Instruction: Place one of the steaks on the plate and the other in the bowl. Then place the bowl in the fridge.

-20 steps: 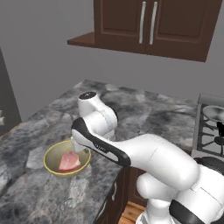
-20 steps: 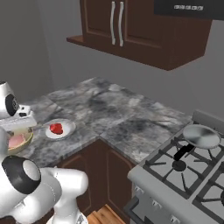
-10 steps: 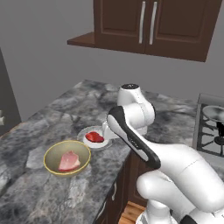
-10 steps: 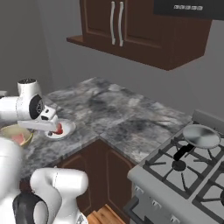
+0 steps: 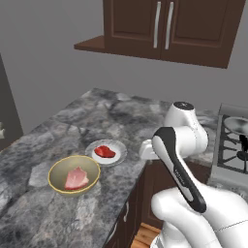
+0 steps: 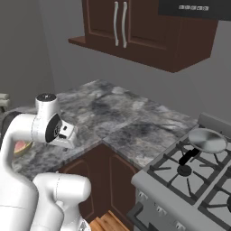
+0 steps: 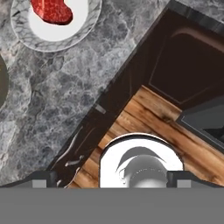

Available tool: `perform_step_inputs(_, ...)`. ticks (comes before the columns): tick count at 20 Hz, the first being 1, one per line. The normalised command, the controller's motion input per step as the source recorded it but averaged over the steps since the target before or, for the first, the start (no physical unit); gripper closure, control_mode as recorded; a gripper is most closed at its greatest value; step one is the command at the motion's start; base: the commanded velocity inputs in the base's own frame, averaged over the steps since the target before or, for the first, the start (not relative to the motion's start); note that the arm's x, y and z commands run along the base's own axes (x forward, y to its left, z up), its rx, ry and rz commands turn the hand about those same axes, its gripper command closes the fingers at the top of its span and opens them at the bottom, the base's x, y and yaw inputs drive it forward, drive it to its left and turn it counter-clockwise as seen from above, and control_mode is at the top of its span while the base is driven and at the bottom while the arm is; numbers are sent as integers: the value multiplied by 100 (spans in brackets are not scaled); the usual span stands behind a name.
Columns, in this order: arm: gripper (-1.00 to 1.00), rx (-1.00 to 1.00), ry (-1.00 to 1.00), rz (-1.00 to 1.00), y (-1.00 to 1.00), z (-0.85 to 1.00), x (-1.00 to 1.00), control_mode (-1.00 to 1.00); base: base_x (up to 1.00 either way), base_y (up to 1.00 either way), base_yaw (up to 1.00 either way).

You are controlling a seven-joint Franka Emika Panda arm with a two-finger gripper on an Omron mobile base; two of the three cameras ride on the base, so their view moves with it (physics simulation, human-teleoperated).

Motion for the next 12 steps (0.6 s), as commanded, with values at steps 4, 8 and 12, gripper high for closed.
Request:
perform_step_inputs(4,-100,0,0,0,-4,0,-9,100,-33,-18,-1)
perform_step_inputs(8,-100,0,0,0,0,0,0,100,-69,-31,-4)
perform_step_inputs(12,-100,0,0,0,0,0,0,100,-70,0,-2)
